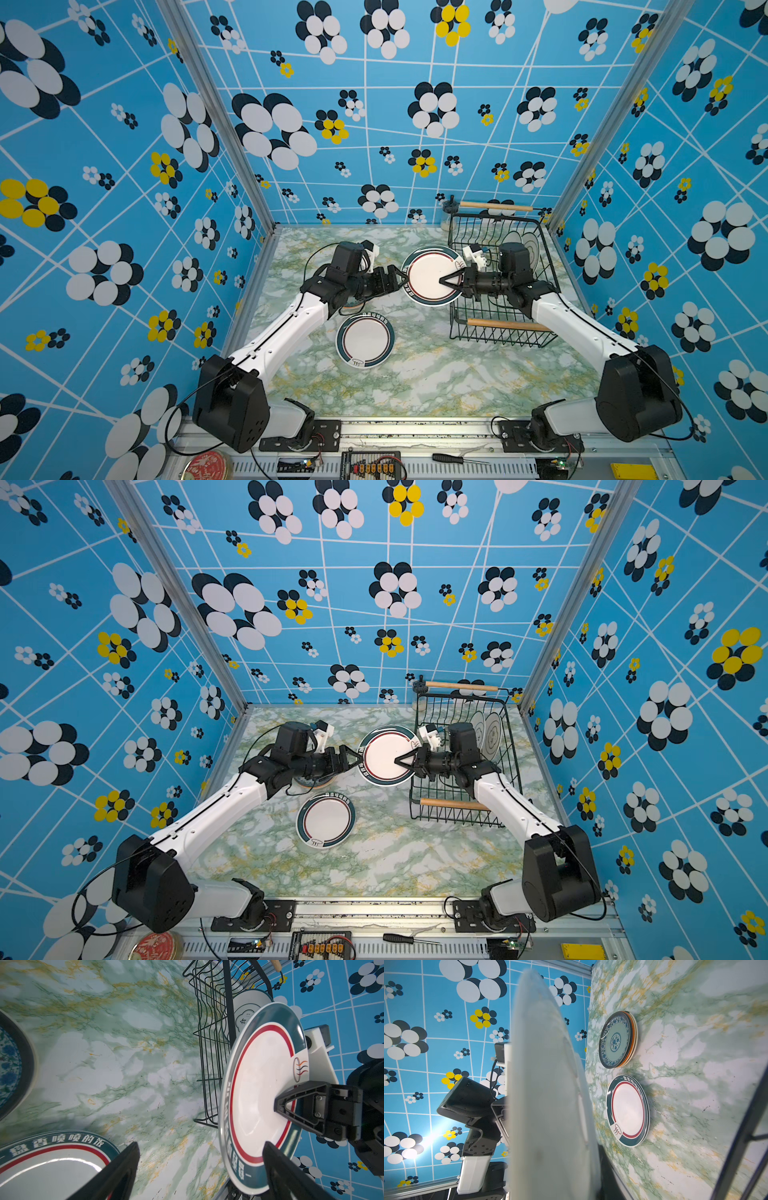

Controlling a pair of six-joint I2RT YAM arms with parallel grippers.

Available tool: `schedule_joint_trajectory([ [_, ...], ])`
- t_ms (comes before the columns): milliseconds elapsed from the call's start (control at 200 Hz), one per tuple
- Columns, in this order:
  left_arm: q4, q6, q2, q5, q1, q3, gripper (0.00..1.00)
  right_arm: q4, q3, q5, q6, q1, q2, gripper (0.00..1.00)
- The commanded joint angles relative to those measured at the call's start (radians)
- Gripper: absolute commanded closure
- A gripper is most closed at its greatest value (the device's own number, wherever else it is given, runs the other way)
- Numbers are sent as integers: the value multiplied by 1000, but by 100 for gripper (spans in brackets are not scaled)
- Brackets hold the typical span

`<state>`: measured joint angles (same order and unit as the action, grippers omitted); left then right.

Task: Unload the plates from the dish rack
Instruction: Place the plate among the plates.

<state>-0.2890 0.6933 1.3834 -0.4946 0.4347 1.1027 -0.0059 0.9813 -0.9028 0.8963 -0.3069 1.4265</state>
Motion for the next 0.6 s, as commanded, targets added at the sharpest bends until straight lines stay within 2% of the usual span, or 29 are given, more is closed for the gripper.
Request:
schedule_joint_trajectory([
  [0, 58, 12, 25, -36, 8, 28, 11, 83, 7, -54, 3, -23, 20, 89],
  [205, 135, 47, 59, -92, 10, 18, 24, 129, 5, -76, 23, -43, 45, 89],
  [330, 161, 63, 73, -115, 17, 21, 40, 163, 0, -87, 41, -52, 61, 88],
  [530, 166, 66, 70, -135, 27, 17, 56, 197, 1, -103, 54, -61, 85, 87],
  [545, 166, 66, 69, -135, 27, 17, 60, 199, 2, -103, 56, -61, 87, 86],
  [595, 166, 66, 68, -138, 29, 14, 65, 202, 5, -104, 55, -62, 93, 86],
])
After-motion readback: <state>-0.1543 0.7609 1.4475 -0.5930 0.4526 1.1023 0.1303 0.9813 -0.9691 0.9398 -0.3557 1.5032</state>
